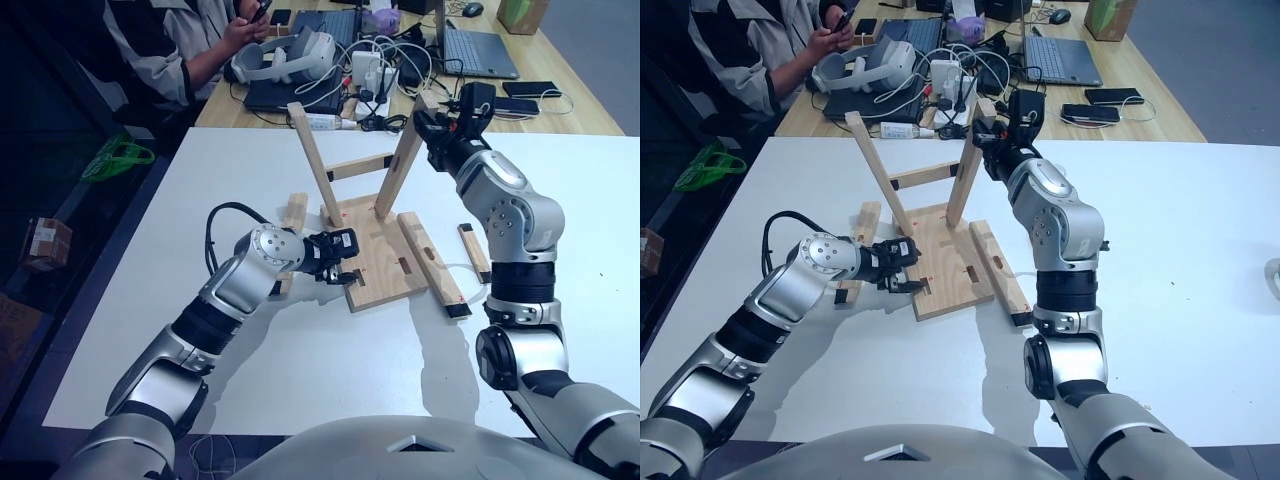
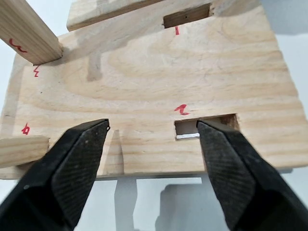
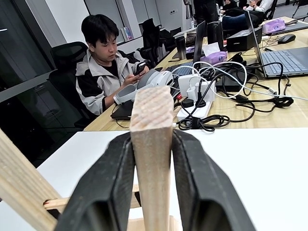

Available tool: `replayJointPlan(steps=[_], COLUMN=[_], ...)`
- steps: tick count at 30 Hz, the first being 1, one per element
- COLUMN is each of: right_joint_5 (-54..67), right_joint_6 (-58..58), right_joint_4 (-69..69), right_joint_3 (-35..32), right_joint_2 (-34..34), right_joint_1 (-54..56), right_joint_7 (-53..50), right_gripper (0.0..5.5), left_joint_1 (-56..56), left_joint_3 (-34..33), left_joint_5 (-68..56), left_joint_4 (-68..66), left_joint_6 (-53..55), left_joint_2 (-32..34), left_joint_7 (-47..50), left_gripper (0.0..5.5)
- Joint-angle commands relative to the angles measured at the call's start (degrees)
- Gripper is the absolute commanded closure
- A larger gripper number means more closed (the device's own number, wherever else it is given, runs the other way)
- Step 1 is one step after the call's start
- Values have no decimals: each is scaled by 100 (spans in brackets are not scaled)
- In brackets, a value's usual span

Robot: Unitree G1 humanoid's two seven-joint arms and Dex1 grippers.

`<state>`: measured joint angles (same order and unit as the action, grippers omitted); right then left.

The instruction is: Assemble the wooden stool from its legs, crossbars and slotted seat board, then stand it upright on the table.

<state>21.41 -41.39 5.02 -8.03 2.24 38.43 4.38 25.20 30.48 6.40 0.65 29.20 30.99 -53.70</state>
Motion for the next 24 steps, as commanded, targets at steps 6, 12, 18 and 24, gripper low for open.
replayJointPlan(steps=[6, 12, 18, 24], right_joint_5=[215, 647, -88, -355], right_joint_6=[-23, 59, 414, 543], right_joint_4=[735, 770, 101, -123], right_joint_3=[-707, -1110, 100, 568], right_joint_2=[-109, -192, 234, 369], right_joint_1=[-202, -181, -545, -740], right_joint_7=[-400, -366, 253, 517], right_gripper=[438, 438, 438, 438], left_joint_1=[-394, -609, -799, -823], left_joint_3=[117, -39, -643, -2581], left_joint_5=[294, 262, -35, -1519], left_joint_4=[-272, -190, 52, 867], left_joint_6=[203, 288, 371, 869], left_joint_2=[365, 448, 412, 205], left_joint_7=[31, 102, 359, 441], left_gripper=[211, 211, 211, 211])
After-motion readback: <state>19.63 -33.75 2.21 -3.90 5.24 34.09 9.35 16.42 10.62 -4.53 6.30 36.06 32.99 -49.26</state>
